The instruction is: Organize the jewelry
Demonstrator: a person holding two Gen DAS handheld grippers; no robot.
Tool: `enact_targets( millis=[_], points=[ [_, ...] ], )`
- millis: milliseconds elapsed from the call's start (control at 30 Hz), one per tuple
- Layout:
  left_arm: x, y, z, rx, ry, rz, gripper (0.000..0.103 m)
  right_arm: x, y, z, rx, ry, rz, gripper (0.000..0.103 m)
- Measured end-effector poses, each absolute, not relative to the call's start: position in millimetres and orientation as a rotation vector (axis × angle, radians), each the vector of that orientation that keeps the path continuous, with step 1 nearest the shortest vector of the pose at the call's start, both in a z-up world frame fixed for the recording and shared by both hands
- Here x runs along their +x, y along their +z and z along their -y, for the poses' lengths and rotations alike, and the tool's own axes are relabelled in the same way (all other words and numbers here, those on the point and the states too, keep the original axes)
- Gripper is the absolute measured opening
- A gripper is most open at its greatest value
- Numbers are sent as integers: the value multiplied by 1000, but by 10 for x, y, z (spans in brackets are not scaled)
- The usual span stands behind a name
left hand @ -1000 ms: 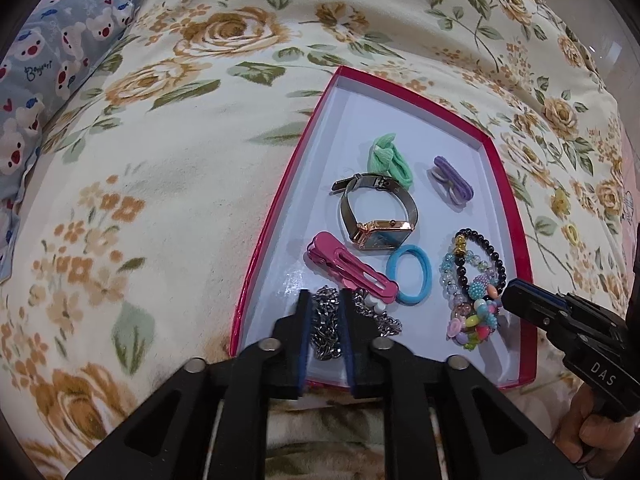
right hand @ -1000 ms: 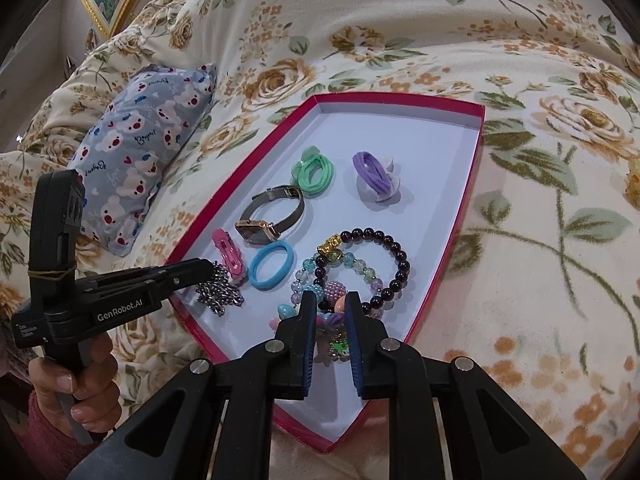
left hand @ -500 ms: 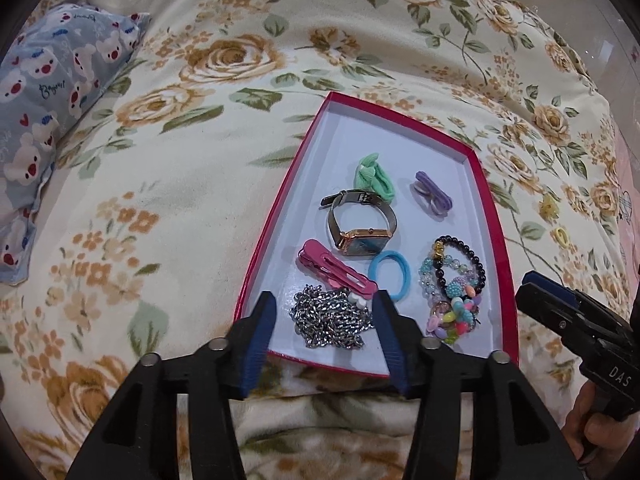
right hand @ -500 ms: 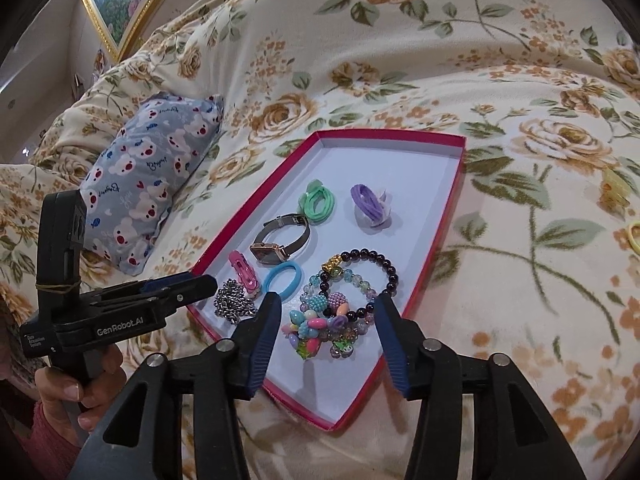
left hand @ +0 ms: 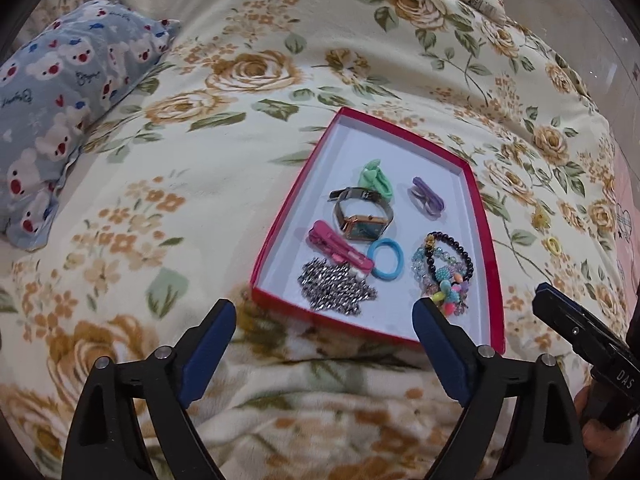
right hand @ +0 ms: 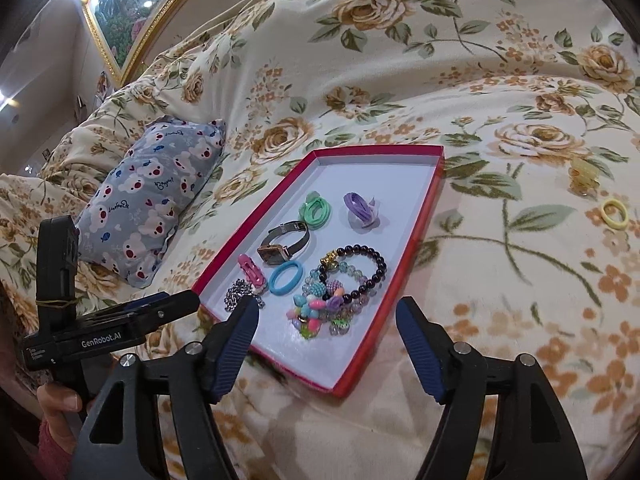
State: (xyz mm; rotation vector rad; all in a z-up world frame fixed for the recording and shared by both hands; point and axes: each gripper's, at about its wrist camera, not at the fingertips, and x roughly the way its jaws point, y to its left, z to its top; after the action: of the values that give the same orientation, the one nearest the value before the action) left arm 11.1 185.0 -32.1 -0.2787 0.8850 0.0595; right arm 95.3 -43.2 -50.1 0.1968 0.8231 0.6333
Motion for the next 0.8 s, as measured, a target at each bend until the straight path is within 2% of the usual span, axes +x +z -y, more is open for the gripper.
enact_targets(
  millis=[200,367,500,567,633,800],
  points=[
    [-51,-336,-1909,-333,78,-890,96,808,-447,422,159,649,-801,79],
    [-149,-325,-1878,-352,84,-899,96,705,-270,425,137,681,-779,83],
    [-237,-114,-1785,-261,89,-844,96,622,-8,362,25,718,-704,90],
    [-304,44,-1705,-193,93,-797,97,576,125,326,-47,730,-656,97],
    [-380,181,-1620,-132,102,-746,102,538,187,307,-81,729,-619,103],
    [-504,148,-1466,-71,136,-717,102,490,57,280,-86,686,-614,103]
  ],
)
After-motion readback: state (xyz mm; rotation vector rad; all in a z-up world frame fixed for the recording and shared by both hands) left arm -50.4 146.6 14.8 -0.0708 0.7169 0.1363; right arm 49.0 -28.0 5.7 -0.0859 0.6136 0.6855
